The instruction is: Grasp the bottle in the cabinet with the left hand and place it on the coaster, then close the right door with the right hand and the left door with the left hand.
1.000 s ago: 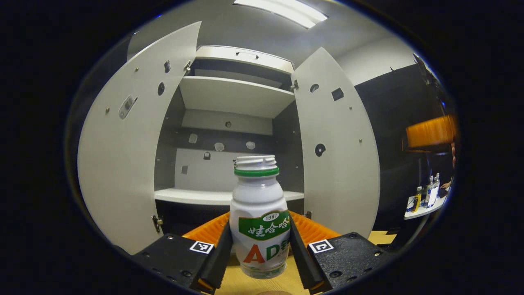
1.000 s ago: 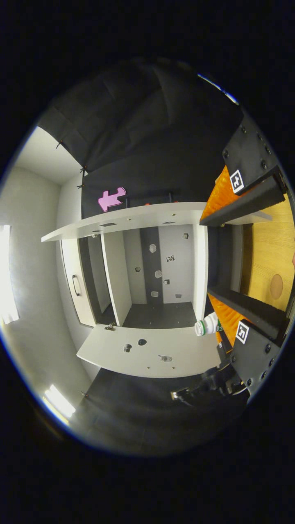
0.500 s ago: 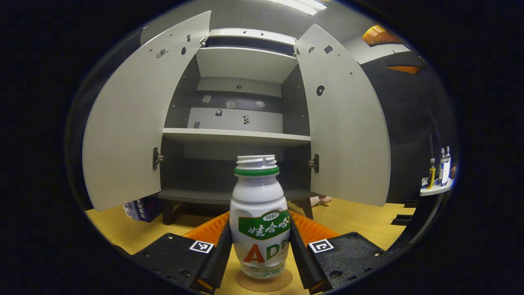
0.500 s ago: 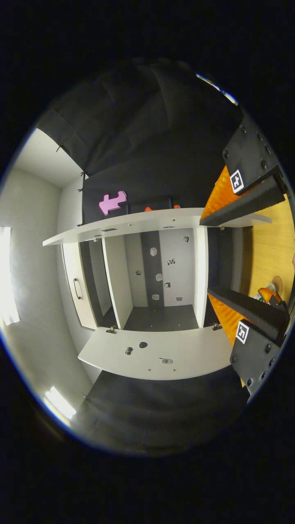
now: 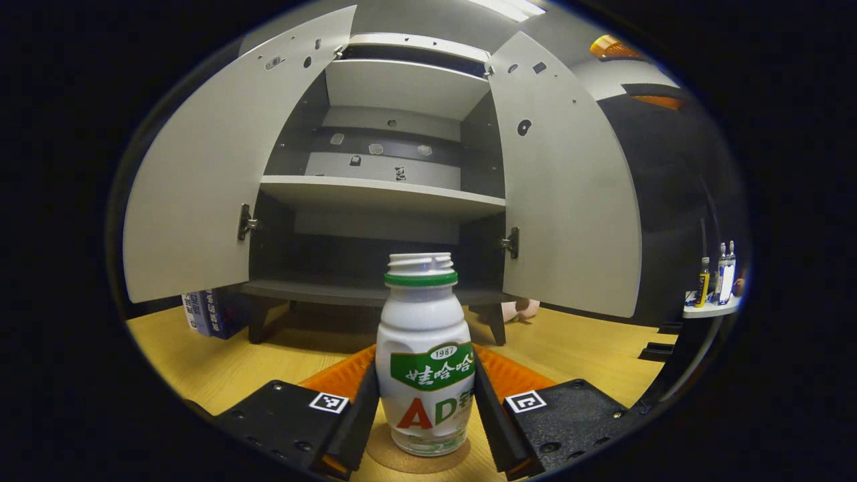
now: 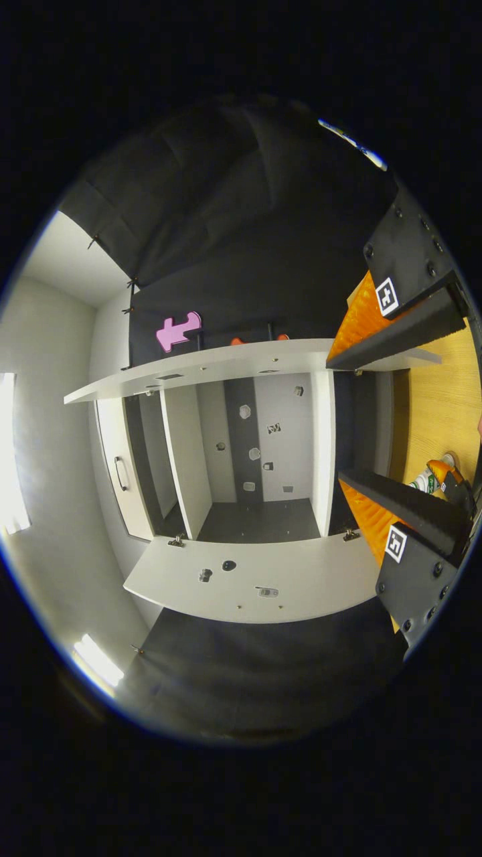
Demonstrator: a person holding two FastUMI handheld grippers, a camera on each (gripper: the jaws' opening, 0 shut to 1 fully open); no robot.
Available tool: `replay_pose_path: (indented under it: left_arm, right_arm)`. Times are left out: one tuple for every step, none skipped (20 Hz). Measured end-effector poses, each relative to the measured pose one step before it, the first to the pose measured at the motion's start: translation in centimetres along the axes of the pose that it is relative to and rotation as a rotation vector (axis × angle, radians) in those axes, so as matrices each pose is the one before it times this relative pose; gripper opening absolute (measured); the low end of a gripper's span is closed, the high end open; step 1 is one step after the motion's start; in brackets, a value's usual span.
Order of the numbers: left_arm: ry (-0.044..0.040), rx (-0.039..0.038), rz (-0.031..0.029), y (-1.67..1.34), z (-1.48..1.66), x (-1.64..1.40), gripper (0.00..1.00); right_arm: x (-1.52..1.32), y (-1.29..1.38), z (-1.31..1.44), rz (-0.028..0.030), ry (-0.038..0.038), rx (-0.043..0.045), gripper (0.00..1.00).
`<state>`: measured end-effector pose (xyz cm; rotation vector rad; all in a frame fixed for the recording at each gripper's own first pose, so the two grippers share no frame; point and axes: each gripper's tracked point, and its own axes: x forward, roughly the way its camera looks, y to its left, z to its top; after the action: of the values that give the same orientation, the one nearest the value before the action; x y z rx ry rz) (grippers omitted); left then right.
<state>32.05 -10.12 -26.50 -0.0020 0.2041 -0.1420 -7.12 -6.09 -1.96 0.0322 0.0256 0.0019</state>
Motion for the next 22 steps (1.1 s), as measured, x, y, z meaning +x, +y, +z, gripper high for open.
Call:
replay_pose_path:
  left_arm:
    - [-0.00214, 0.00283, -0.00314, -0.138, 0.021, -0.018, 0.71]
    - [0.01170, 0.00313, -0.00389, -0.131, -0.270, 0.047, 0.72]
    - [0.01330, 0.00402, -0.00375, -0.039, -0.441, 0.032, 0.73]
    - [0.00299, 0.00173, -0.00108, 0.005, -0.144, -0.048, 0.74]
    - [-0.00334, 0.00152, 0.00176, -0.058, -0.010, -0.024, 0.78]
    - [-0.00427, 0.00001, 0.00530, 0.035, 0.028, -0.028, 0.83]
    - [-0.00812, -0.00043, 0.00124, -0.009, 0.123, 0.001, 0.88]
    - [-0.00787, 0.00283, -0.00107, -0.043, 0.284, 0.023, 0.90]
    - [-0.00785, 0.00624, -0.00100, 0.182, 0.289, -0.063, 0.94]
    - [-0.01360, 0.00608, -0.00007, 0.103, 0.491, -0.102, 0.94]
    - [-0.01711, 0.00336, -0.00113, -0.041, 0.588, -0.139, 0.94]
    - [-0.01837, 0.00136, -0.00278, -0.063, 0.728, -0.214, 0.94]
    - [-0.01600, 0.00112, -0.00419, -0.031, 0.737, -0.128, 0.94]
    - [-0.00746, -0.01142, -0.00389, -0.090, 0.680, -0.164, 0.94]
    - [-0.00111, -0.01892, -0.00251, -0.013, 0.617, -0.100, 0.94]
    - [0.00005, -0.02997, -0.00474, -0.040, 0.806, -0.184, 0.94]
    - [-0.00189, -0.04110, -0.00620, -0.040, 0.922, -0.137, 0.94]
    - [-0.00974, -0.04363, -0.01098, -0.044, 1.221, -0.163, 0.94]
    - [-0.01139, -0.03461, -0.01222, -0.194, 1.417, -0.256, 0.94]
    - [-0.00837, -0.02082, -0.01195, -0.088, 1.311, -0.173, 0.95]
    - [-0.00812, -0.01239, -0.00740, 0.062, 1.460, -0.209, 0.95]
    - [-0.00355, -0.00307, -0.00007, 0.265, 1.378, -0.051, 0.95]
  right_arm:
    - [-0.009, -0.076, -0.025, -0.00062, 0.00055, 0.00064, 0.98]
    - [-0.010, 0.020, -0.076, 0.00060, 0.00111, 0.00147, 0.98]
    - [-0.047, -0.003, -0.109, 0.00029, 0.00155, 0.00078, 0.97]
    - [-0.065, -0.150, 0.000, -0.00192, 0.00080, -0.00013, 0.97]
    - [-0.041, -0.160, -0.030, -0.00305, 0.00051, -0.00019, 0.98]
    - [0.011, -0.170, -0.038, -0.00273, -0.00043, 0.00039, 0.97]
    - [-0.073, -0.118, -0.028, -0.00232, 0.00041, 0.00073, 0.97]
    - [0.011, -0.182, 0.010, -0.00214, 0.00134, 0.00106, 0.97]
    - [-0.014, -0.137, -0.029, -0.00240, 0.00004, 0.00256, 0.97]
    - [0.017, -0.159, 0.024, -0.00219, 0.00012, 0.00363, 0.98]
    - [0.077, -0.178, 0.001, -0.00247, -0.00034, 0.00413, 0.98]
    - [0.000, -0.248, 0.003, -0.00323, -0.00057, 0.00518, 0.98]
    - [0.024, -0.205, -0.075, -0.00285, -0.00069, 0.00502, 0.98]
    - [0.059, -0.249, 0.010, -0.00480, 0.00041, 0.00376, 0.97]
    - [0.061, -0.295, -0.019, -0.00655, 0.00248, 0.00055, 0.97]
    - [-0.011, -0.277, -0.001, -0.00631, 0.00422, -0.00323, 0.98]
    - [0.017, -0.323, 0.146, -0.00604, 0.00236, -0.00575, 0.98]
    - [-0.076, -0.278, 0.208, -0.00753, -0.00370, -0.00855, 0.97]
    - [-0.131, -0.413, 0.401, -0.00982, -0.00643, -0.01277, 0.97]
    - [-0.228, -0.416, 0.351, -0.01044, -0.00389, -0.01662, 0.97]
    - [-0.167, -0.558, 0.369, -0.01639, -0.00416, -0.01201, 0.97]
    - [-0.128, -0.625, 0.466, -0.01914, -0.00746, -0.00686, 0.97]
